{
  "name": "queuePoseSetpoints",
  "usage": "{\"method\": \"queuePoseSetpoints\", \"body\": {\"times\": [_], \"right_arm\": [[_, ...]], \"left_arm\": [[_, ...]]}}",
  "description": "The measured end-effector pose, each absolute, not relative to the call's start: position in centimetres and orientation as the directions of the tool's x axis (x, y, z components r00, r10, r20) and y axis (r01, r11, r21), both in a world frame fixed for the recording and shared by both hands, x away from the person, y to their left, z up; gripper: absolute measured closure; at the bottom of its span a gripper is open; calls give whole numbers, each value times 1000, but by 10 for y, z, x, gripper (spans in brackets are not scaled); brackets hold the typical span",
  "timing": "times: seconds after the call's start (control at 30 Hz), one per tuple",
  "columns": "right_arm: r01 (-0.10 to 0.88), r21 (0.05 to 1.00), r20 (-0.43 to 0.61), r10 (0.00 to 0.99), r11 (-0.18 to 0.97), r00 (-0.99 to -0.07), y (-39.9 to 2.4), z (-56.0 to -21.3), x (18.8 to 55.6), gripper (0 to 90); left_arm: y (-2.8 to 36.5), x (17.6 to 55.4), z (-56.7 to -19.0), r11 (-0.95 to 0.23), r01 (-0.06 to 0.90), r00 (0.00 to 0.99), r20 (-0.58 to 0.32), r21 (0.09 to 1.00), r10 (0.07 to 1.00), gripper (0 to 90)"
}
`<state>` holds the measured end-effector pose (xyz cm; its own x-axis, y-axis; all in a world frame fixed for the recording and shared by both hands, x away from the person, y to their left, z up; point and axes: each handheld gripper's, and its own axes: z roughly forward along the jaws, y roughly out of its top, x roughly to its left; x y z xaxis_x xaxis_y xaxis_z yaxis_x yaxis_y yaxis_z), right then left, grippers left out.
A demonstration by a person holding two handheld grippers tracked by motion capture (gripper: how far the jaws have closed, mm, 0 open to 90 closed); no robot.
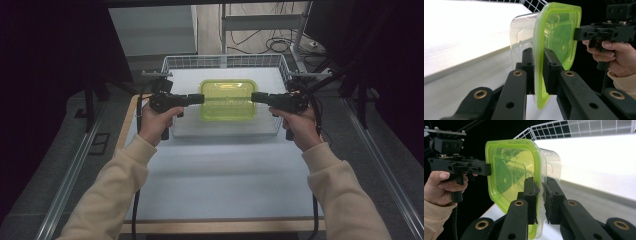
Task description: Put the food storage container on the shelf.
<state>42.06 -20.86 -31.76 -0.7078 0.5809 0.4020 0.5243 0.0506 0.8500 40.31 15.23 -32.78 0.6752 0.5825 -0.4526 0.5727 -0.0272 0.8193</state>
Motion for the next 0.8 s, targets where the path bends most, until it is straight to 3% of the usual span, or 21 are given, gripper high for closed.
{"method": "queuePoseSetpoints", "body": {"times": [0.8], "right_arm": [[551, 834, 412, 635, 27, -654, -193, -301, 469, 801]], "left_arm": [[157, 452, -313, -7, 604, 621, -465, 797, 631, 806]]}}
